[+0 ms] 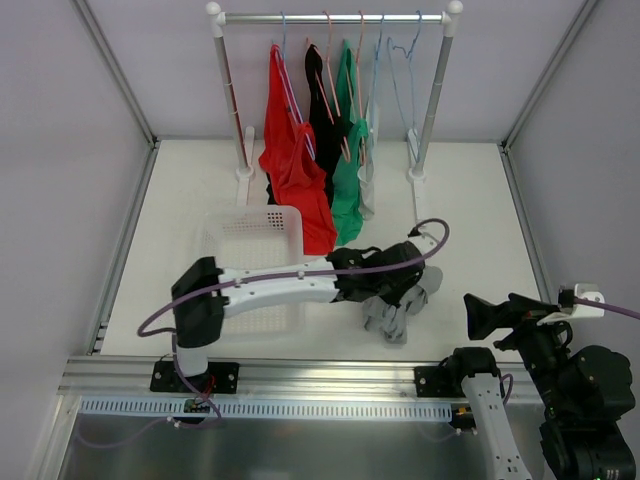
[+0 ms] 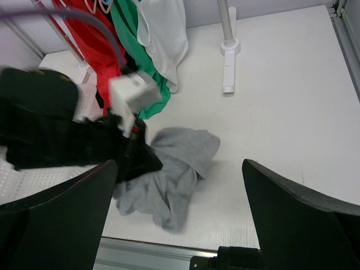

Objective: Remove the tank top from the hanger

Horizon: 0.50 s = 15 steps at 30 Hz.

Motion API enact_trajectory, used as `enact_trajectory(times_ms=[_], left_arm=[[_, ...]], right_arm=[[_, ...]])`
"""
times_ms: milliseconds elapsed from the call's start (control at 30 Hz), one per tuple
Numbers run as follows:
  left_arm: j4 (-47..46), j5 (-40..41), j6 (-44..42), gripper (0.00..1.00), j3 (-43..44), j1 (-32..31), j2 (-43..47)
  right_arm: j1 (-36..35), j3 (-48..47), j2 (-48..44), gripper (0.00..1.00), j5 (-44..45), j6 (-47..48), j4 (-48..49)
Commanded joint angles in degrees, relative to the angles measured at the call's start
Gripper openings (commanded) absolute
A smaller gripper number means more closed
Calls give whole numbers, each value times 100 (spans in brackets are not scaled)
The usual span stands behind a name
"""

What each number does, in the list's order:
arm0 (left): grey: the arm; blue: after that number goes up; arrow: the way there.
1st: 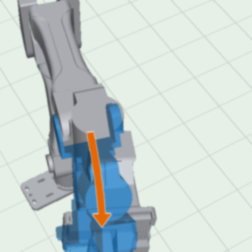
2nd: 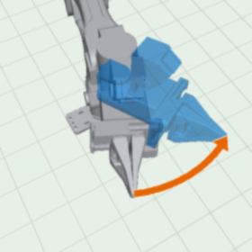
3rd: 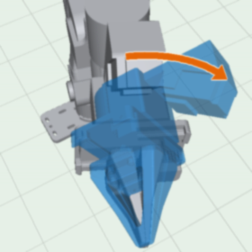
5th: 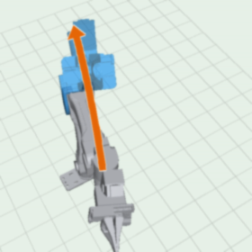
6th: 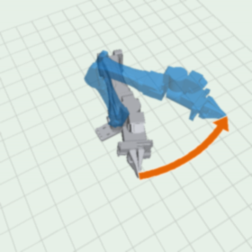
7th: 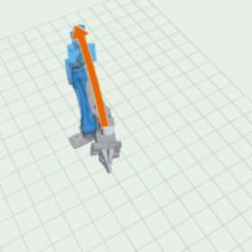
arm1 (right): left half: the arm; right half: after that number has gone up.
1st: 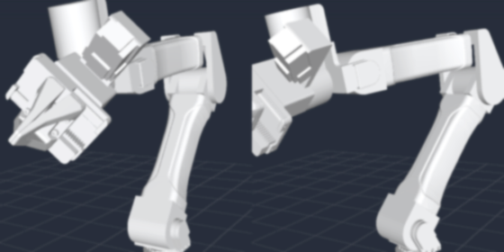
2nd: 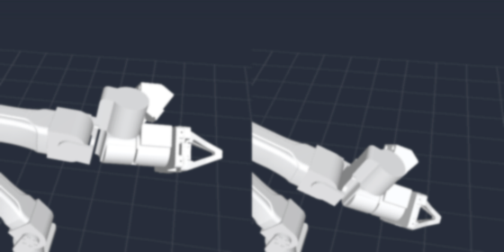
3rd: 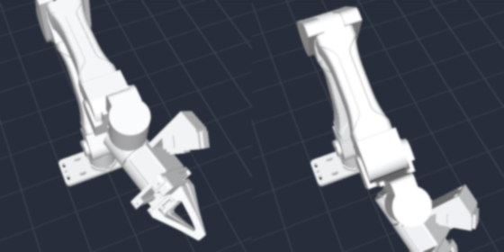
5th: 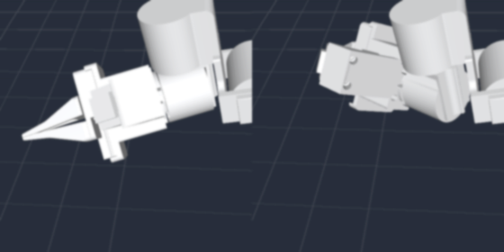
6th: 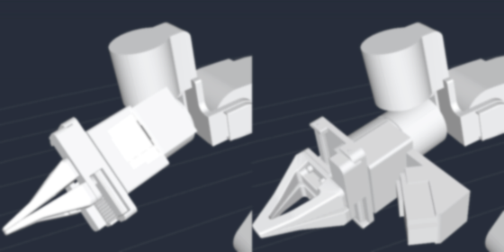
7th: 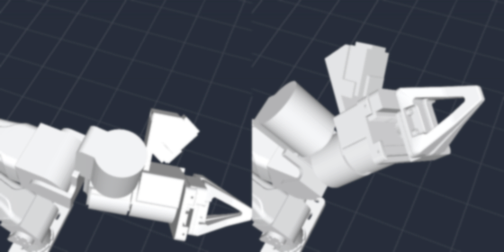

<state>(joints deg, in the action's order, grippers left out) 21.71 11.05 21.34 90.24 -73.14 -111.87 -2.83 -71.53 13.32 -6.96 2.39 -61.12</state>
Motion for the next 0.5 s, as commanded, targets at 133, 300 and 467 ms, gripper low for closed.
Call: enact_trajectory(times_ms=[133, 300, 467], left_arm=[[1105, 1196, -719, 0, 1248, -25, 1765], [2450, 2303, -448, 0, 2138, 230, 1993], [2891, 2560, -52, 0, 1683, 485, 3126]], right_arm=[[19, -54, -110, 99, -113, -37, 232], [19, -89, -102, 99, -104, -46, 241], [11, -90, -67, 100, -104, -37, 241]])
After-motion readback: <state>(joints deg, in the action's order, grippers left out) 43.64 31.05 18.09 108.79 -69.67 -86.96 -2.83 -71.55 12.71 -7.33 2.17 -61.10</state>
